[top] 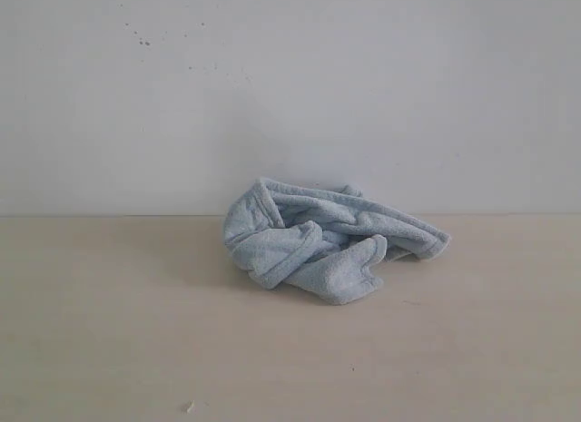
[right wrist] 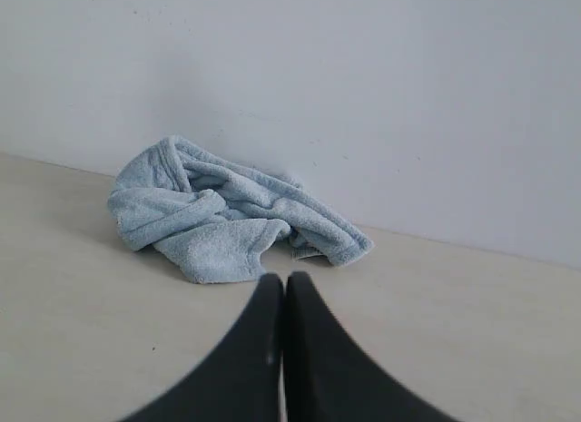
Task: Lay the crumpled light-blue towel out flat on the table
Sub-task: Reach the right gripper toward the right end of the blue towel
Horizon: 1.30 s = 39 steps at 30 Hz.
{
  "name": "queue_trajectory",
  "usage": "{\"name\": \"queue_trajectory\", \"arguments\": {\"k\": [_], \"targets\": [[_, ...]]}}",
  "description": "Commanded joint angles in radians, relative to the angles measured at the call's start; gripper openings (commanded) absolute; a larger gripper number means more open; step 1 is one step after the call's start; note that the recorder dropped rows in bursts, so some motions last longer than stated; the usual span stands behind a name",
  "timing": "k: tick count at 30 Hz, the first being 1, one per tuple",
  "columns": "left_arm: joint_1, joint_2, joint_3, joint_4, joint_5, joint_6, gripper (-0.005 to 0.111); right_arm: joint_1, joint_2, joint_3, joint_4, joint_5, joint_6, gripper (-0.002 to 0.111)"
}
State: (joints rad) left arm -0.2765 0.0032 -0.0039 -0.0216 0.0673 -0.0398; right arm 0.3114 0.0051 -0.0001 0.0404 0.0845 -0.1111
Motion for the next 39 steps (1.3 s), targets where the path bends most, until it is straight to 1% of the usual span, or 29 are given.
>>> {"name": "queue_trajectory", "arguments": {"k": [1,5,8,10,12,14,15,16,18,20,22,24,26,28,31,34,35,36,39], "targets": [[-0.001,-0.003,0.004,-0.008,-0.015,0.004,0.049,-0.002,-0.005,0.000,-0.003,0.003,-0.001,0.000],[-0.001,-0.003,0.004,-0.008,-0.015,0.004,0.049,-0.002,-0.005,0.000,0.011,-0.022,0.006,0.000],[-0.001,-0.003,0.004,-0.008,-0.015,0.004,0.049,-0.002,-0.005,0.000,0.037,-0.105,0.091,0.000],[-0.001,-0.003,0.004,-0.008,-0.015,0.004,0.049,-0.002,-0.005,0.000,0.037,-0.155,0.111,0.000],[-0.001,-0.003,0.004,-0.008,-0.015,0.004,0.049,-0.002,-0.005,0.000,0.037,-0.250,0.137,0.000],[-0.001,-0.003,0.004,-0.008,-0.015,0.004,0.049,-0.002,-0.005,0.000,0.037,-0.324,0.215,0.000],[-0.001,-0.003,0.004,-0.008,-0.015,0.004,0.049,-0.002,-0.005,0.000,0.037,-0.335,0.298,0.000],[-0.001,-0.003,0.004,-0.008,-0.015,0.004,0.049,-0.002,-0.005,0.000,0.037,-0.320,0.379,0.000],[-0.001,-0.003,0.004,-0.008,-0.015,0.004,0.049,-0.002,-0.005,0.000,0.037,-0.298,0.466,0.000],[-0.001,-0.003,0.004,-0.008,-0.015,0.004,0.049,-0.002,-0.005,0.000,0.044,-0.268,0.472,0.000],[-0.001,-0.003,0.004,-0.008,-0.015,0.004,0.049,-0.002,0.020,-0.022,0.087,-0.186,0.468,0.000],[-0.001,-0.003,0.004,-0.008,-0.015,0.004,0.049,-0.002,0.130,-0.053,0.087,-0.175,0.448,0.000],[-0.001,-0.003,0.004,-0.008,-0.015,0.004,0.049,-0.002,0.275,-0.095,0.087,-0.216,0.435,0.000],[-0.001,-0.003,0.004,-0.008,-0.015,0.004,0.049,-0.002,0.476,-0.178,0.087,-0.243,0.397,0.000],[-0.001,-0.003,0.004,-0.008,-0.015,0.004,0.049,-0.003,0.790,-0.370,0.087,-0.252,0.293,0.000],[-0.001,-0.003,0.004,-0.008,-0.015,0.004,0.049,-0.012,1.116,-0.612,0.087,-0.157,0.170,0.001],[-0.001,-0.003,0.004,-0.008,-0.015,0.004,0.049,-0.026,1.195,-0.688,0.087,-0.112,0.144,0.004],[-0.001,-0.003,0.004,-0.008,-0.015,0.004,0.049,-0.043,1.289,-0.785,0.087,-0.053,0.111,0.009],[-0.001,-0.003,0.004,-0.008,-0.015,0.004,0.049,-0.085,1.518,-1.045,0.085,0.133,0.009,0.036]]}}
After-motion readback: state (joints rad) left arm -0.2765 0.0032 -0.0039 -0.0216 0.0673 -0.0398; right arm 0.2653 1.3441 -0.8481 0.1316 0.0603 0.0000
